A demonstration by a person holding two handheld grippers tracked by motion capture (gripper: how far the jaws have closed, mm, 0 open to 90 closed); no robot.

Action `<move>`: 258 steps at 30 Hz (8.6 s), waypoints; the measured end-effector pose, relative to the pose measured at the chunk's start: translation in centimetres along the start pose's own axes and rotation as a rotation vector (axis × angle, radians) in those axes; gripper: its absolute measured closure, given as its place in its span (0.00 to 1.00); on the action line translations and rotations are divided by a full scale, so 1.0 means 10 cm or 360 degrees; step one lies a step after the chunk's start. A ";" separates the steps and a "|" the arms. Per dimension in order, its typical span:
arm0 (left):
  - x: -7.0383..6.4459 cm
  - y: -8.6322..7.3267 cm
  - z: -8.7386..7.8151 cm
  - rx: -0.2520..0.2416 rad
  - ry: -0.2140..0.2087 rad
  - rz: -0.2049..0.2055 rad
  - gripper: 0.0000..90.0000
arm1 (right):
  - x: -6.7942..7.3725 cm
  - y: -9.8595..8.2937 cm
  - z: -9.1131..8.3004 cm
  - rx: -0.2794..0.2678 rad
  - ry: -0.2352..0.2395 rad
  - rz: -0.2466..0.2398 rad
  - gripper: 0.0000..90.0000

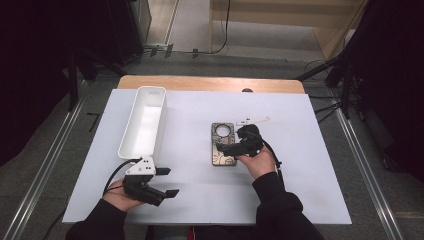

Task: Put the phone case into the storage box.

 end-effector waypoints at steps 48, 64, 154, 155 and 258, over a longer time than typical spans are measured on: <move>-0.02 0.00 0.00 -0.0004 -0.0020 0.0005 0.24 | -0.01 0.02 0.27 -0.0073 -0.0245 0.0237 0.00; -0.02 0.00 0.01 0.0001 -0.0023 0.0007 0.24 | -0.01 -0.03 0.38 -0.0034 -0.0298 0.0244 0.00; -0.01 0.00 0.00 0.0003 -0.0015 0.0007 0.24 | -0.02 -0.15 0.60 0.0175 -0.0632 0.0337 0.05; -0.01 0.00 0.01 0.0000 -0.0016 0.0006 0.24 | -0.02 -0.15 0.60 0.0176 -0.0634 0.0344 0.05; -0.06 0.30 0.10 -0.0049 -0.0104 -0.0301 0.24 | -0.16 -0.11 -0.24 0.0297 0.0293 0.0471 0.12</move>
Point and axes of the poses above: each handheld gripper's, and its own axes: z roughly forward along the jaws, y roughly out of its top, x roughly to its left, the point moved 8 cm from there along z, roughly forward along the jaws, and after that the axes turned 2 degrees about x, right-handed, at the moved point
